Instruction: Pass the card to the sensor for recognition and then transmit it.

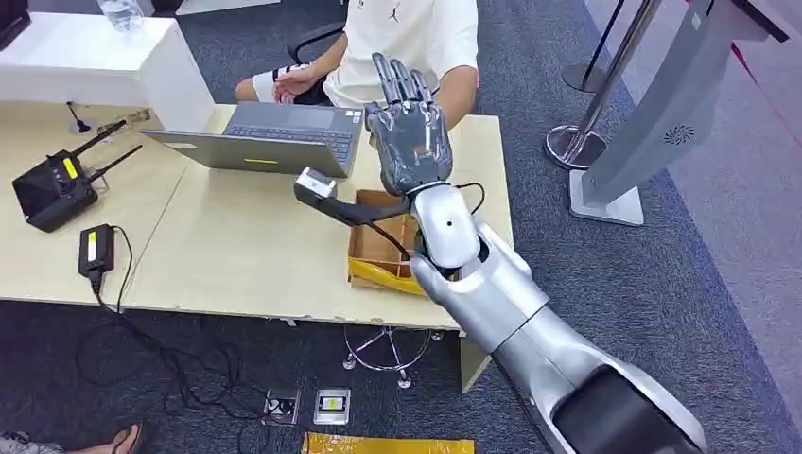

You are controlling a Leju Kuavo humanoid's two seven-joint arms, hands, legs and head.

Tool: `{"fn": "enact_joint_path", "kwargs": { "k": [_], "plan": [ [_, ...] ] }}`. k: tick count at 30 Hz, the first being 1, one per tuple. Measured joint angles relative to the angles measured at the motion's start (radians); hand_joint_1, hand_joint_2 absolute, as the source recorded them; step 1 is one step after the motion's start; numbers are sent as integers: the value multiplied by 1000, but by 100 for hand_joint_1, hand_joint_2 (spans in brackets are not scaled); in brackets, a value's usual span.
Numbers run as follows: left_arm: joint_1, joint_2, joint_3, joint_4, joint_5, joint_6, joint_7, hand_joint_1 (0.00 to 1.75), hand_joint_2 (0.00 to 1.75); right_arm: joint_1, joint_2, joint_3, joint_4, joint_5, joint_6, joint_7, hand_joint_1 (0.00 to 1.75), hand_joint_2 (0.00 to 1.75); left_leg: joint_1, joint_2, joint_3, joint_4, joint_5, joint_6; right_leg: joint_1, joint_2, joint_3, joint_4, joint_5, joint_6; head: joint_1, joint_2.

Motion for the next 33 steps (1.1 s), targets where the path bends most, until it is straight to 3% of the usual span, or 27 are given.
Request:
{"fn": "enact_joint_path", "kwargs": {
  "k": [4,11,16,17,21,25,29,33],
  "plan": [
    [-5,-3,0,0,0,-11,-13,0,175,-38,6,3,96,35,14,29,175,175,0,0,0,0,0,0,0,0,0,0,0,0,0,0],
    [-5,-3,0,0,0,-11,-14,0,175,-39,6,3,101,38,16,31,175,175,0,0,0,0,0,0,0,0,0,0,0,0,0,0],
    [-9,-6,0,2,-3,-16,-17,0,175,-55,0,9,166,93,63,72,175,175,0,0,0,0,0,0,0,0,0,0,0,0,0,0],
    [-9,-6,0,2,-5,-17,-17,0,175,-55,-7,9,178,109,70,80,0,175,0,0,0,0,0,0,0,1,0,0,0,0,0,0],
    [-9,-6,0,5,-8,-12,-17,0,175,-53,-42,-16,187,136,-1,98,0,175,0,1,1,0,0,0,0,2,0,0,0,0,0,0],
    [-5,-6,0,6,-2,0,-18,0,175,-25,-92,-57,124,174,-22,114,0,175,0,0,1,1,0,0,0,0,0,0,0,0,0,0],
    [12,0,3,8,17,15,-20,0,175,41,-196,-143,-24,191,8,155,0,175,-1,0,1,1,0,1,-1,1,0,-1,0,0,0,0],
    [45,12,19,9,49,44,-31,0,175,176,-348,-286,-209,119,35,218,0,175,-1,-2,2,2,-2,2,-1,-4,3,-3,0,1,2,0]
  ]
}}
